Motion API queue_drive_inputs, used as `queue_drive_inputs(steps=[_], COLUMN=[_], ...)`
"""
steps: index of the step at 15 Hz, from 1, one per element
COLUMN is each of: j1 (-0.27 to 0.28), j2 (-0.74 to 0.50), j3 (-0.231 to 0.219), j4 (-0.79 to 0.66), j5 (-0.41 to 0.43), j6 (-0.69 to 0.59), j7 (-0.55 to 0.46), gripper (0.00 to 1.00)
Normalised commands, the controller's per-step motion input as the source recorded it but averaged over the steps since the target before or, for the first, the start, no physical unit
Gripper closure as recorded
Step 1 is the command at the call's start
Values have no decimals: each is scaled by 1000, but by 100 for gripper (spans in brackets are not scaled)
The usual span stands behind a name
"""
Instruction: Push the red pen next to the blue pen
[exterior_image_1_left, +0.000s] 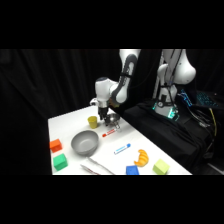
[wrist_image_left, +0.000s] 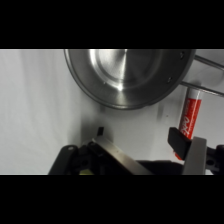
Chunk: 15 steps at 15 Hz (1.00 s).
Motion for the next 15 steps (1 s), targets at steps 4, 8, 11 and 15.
queue_drive_inputs(steps=[4, 8, 11, 15], j1=[-161, -90, 43, 261], j2=[248, 194, 107, -108], j3=[138, 120, 53, -94], j4=[216, 177, 118, -49], j5=[-56, -71, -119, -195], j6=[177, 150, 110, 29], j7=[-72, 7, 114, 277], gripper=[0, 0, 0, 0])
